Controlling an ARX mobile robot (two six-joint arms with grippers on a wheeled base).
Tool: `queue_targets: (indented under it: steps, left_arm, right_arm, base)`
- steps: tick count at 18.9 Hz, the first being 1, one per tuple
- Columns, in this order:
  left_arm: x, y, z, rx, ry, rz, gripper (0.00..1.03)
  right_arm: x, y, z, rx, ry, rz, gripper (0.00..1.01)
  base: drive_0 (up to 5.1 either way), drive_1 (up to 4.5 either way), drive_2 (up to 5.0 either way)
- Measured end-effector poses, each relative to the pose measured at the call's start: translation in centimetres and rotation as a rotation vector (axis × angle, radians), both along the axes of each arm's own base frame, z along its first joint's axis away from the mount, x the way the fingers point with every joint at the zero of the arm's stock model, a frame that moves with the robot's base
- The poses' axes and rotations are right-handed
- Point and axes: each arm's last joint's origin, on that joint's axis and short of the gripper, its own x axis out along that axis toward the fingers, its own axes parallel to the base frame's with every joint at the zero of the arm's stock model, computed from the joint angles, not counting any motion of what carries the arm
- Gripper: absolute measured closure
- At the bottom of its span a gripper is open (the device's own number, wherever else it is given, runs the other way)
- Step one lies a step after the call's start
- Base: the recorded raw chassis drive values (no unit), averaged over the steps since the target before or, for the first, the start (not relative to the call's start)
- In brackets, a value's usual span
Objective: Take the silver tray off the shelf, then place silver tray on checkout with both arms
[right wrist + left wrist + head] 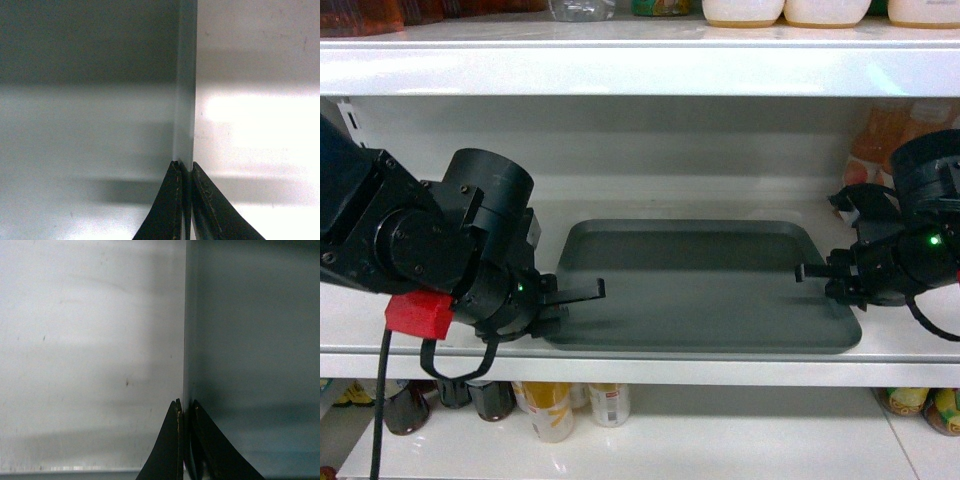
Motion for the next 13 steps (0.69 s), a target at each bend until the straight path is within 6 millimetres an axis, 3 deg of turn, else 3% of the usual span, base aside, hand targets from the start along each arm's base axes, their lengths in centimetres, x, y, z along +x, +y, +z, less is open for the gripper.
queue_targets:
  steps: [4, 6, 10, 13]
  left_arm:
    - [-3.6, -0.1, 0.5, 0.0, -0.018, -0.006, 1.0]
    - [-5.7, -0.2, 1.7, 0.014, -0.054, -0.006, 1.0]
    - [-8.6, -0.4, 5.7, 0.018, -0.191, -0.015, 1.0]
    - [-12.1, -0.1, 6.6, 0.038, -0.221, -0.021, 1.0]
  right_arm:
    - [-3.8, -0.4, 0.4, 0.034, -0.014, -0.029, 0.98]
    - [-6.1, -0.6, 1.4, 0.051, -0.033, -0.038, 0.98]
    - [-9.8, -1.1, 6.1, 0.09, -0.178, -0.03, 0.98]
    - [-13.8, -1.2, 8.0, 0.102, -0.214, -0.012, 0.98]
  base:
    - [0.0, 0.0, 0.0]
    - [0.0, 0.0, 0.0]
    - [0.0, 0.0, 0.0]
    - [0.0, 0.0, 0.0]
